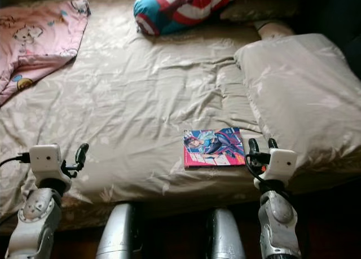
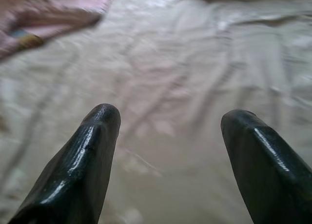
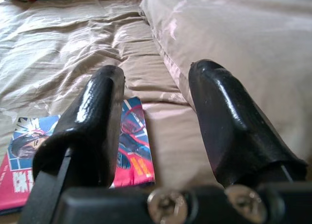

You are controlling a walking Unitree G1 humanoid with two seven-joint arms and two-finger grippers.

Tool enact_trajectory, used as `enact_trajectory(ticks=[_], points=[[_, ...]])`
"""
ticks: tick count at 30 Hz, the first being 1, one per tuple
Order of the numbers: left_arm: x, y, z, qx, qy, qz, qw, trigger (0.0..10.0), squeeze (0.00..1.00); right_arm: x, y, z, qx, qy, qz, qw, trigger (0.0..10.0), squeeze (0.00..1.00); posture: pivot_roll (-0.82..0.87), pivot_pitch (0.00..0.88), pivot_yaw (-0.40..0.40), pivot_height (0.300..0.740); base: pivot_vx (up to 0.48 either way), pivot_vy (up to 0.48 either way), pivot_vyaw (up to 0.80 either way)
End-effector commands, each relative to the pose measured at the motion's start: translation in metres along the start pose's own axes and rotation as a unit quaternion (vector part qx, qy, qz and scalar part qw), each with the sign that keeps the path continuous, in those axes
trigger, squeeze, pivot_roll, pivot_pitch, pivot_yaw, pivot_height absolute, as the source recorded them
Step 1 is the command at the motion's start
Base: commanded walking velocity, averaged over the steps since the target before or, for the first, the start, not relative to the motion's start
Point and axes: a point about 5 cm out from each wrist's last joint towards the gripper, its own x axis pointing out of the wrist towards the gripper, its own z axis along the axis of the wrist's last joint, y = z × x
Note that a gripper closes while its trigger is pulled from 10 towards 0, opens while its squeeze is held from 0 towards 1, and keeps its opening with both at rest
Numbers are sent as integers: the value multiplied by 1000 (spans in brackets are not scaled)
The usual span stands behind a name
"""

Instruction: Clean up the room

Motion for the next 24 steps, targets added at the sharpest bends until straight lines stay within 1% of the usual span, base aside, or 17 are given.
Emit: enact_trajectory(ticks=[1, 3, 4, 6, 7, 10, 12, 13, 18, 20, 21, 22, 24], points=[[-6, -5, -6, -7, 8, -11, 1000, 10000, 0, -4, 3, -3, 16, 10, 1, 1000, 10000, 0, -52, 100, 24, 592, 0, 0, 0], [-7, -10, -11, -15, 12, -15, 1000, 10000, 0, -6, 8, -8, 11, 23, 2, 1000, 10000, 0, -52, 87, 21, 601, 0, 0, 0], [-7, -10, -11, -15, 12, -15, 1000, 10000, 0, -6, 8, -8, 11, 23, 2, 1000, 10000, 0, -52, 87, 21, 601, 0, 0, 0], [-5, -13, -11, -20, 10, -16, 1000, 10000, 0, -7, 12, -10, 23, 28, 2, 999, 10000, 0, -51, 75, 21, 624, 0, 0, 0], [-5, -13, -11, -20, 10, -16, 1000, 10000, 0, -7, 12, -10, 23, 28, 2, 999, 10000, 0, -51, 75, 21, 624, 0, 0, 0], [-2, -13, -13, -29, 11, -14, 999, 10000, 0, -8, 15, -15, 25, 40, 3, 999, 10000, 0, -50, 74, 20, 644, 0, 0, 0], [-1, -10, -16, -33, 16, -11, 999, 10000, 0, -10, 12, -20, 26, 50, -5, 998, 10000, 0, -47, 81, 20, 659, 0, 0, 0], [-1, -10, -16, -33, 16, -11, 999, 10000, 0, -10, 12, -20, 26, 50, -5, 998, 10000, 0, -47, 81, 20, 659, 0, 0, 0], [-7, -8, -26, -39, 35, -9, 999, 10000, 0, -15, 5, -29, 29, 72, -17, 997, 10000, 0, -53, 93, 21, 694, 0, 0, 0], [-10, -7, -36, -36, 53, -11, 998, 10000, 0, -19, 3, -38, 30, 89, -23, 995, 10000, 0, -52, 97, 27, 714, 0, 0, 0], [-10, -7, -36, -36, 53, -11, 998, 10000, 0, -19, 3, -38, 30, 89, -23, 995, 10000, 0, -52, 97, 27, 714, 0, 0, 0], [-12, -6, -42, -34, 63, -10, 997, 10000, 0, -22, 1, -43, 30, 98, -28, 994, 10000, 0, -52, 98, 27, 724, 0, 0, 0], [-14, -4, -46, -32, 71, -10, 997, 10000, 0, -23, 1, -44, 33, 100, -31, 994, 10000, 0, -51, 100, 32, 734, 0, 0, 0]])
